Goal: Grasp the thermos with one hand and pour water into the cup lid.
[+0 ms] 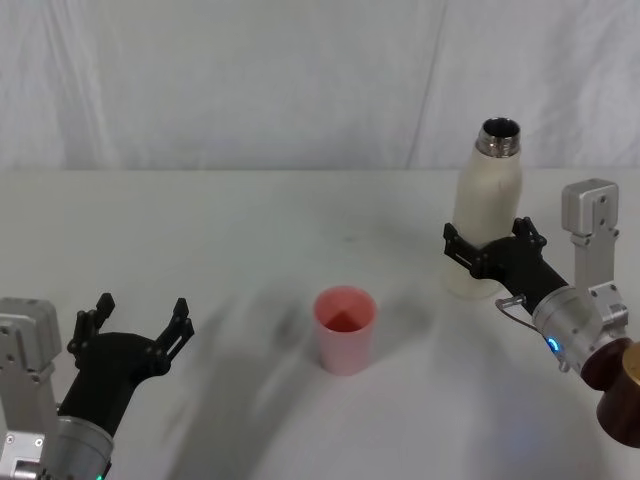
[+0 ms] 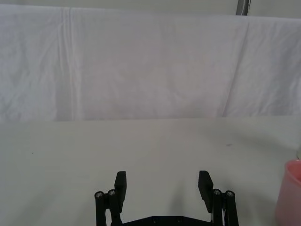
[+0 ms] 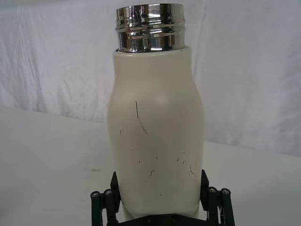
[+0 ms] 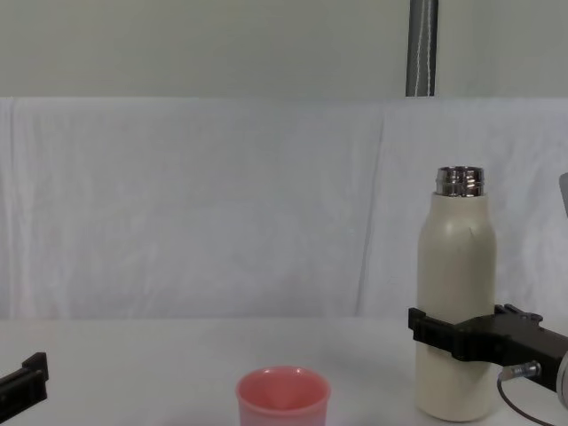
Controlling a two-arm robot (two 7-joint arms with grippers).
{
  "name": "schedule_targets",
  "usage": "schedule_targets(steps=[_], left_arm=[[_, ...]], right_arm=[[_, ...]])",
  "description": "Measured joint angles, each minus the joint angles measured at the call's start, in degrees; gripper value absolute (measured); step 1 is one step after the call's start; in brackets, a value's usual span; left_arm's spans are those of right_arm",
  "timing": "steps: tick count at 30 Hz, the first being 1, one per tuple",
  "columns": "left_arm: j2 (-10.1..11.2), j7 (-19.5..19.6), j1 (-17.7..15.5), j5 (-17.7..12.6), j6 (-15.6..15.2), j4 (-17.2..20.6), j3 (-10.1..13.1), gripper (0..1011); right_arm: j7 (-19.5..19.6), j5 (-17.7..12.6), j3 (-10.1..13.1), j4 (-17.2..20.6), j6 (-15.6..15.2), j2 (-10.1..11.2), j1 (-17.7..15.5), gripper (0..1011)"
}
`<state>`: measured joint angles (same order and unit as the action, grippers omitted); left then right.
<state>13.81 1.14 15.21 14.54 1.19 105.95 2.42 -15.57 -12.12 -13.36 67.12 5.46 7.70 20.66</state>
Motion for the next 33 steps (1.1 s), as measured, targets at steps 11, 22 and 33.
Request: schedule_targets(steps=[11, 22, 33], left_arm=[[0.0, 0.0, 0.0, 0.0, 0.0, 0.0, 0.0, 1001], [0.0, 0.0, 0.0, 0.0, 0.0, 0.0, 0.0, 1001], [0.0, 0.0, 0.0, 0.0, 0.0, 0.0, 0.0, 1001]], right_arm=[[-0.23, 0.0, -0.13, 0.0, -0.29, 0.09, 0.04, 964], [-0.32, -0.11, -0.17, 0.06, -0.48, 0.12, -0.09, 964], [-0.32, -0.1, -0.12, 0.1, -0.48, 0.14, -0.1, 964]])
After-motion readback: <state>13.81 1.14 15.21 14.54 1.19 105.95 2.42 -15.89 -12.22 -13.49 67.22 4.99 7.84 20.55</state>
